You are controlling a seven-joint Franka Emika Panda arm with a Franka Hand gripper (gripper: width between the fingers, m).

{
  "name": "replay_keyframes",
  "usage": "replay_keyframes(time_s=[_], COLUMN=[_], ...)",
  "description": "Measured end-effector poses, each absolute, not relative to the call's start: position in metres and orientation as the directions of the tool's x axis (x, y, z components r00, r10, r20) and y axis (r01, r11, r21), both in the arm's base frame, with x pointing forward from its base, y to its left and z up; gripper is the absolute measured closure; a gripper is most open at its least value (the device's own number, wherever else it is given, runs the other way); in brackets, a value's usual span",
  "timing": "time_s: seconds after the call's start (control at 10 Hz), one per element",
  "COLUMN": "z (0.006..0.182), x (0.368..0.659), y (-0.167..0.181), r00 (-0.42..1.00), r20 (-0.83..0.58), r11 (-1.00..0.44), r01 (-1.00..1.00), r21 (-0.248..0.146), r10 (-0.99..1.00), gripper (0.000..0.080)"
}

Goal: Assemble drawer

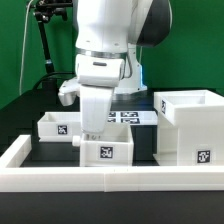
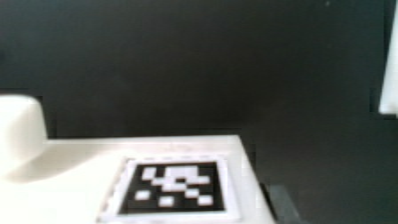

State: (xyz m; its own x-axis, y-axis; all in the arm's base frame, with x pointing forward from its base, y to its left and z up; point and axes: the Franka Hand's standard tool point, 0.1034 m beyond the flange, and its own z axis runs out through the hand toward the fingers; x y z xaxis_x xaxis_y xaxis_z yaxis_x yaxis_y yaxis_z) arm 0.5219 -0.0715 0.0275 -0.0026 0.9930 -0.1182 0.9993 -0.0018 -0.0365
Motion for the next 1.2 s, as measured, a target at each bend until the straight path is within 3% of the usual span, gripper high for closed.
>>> replay_keyframes(time_s=[0.3,0.6,0.9,1.1,1.2], z=[0.028,0.025,0.020,0.018,0.017], x=[0.535,0.535,0.533,0.537,0.537], y=[-0.054,-0.055,-0.049,-0.038,-0.035], r00=[-0.025,-0.021,-0.008,-0.007,-0.012], r20=[-0.111,-0.107,-0.100,-0.092,-0.090], r11=[0.017,0.019,0.006,0.009,0.013], r01=[0.997,1.000,1.000,1.000,1.000], r21=[-0.069,-0.020,-0.011,0.020,0.013], r10=[0.994,0.994,0.995,0.996,0.996], gripper=[0.0757,0.0757,0.0757,0.0757,0.0757])
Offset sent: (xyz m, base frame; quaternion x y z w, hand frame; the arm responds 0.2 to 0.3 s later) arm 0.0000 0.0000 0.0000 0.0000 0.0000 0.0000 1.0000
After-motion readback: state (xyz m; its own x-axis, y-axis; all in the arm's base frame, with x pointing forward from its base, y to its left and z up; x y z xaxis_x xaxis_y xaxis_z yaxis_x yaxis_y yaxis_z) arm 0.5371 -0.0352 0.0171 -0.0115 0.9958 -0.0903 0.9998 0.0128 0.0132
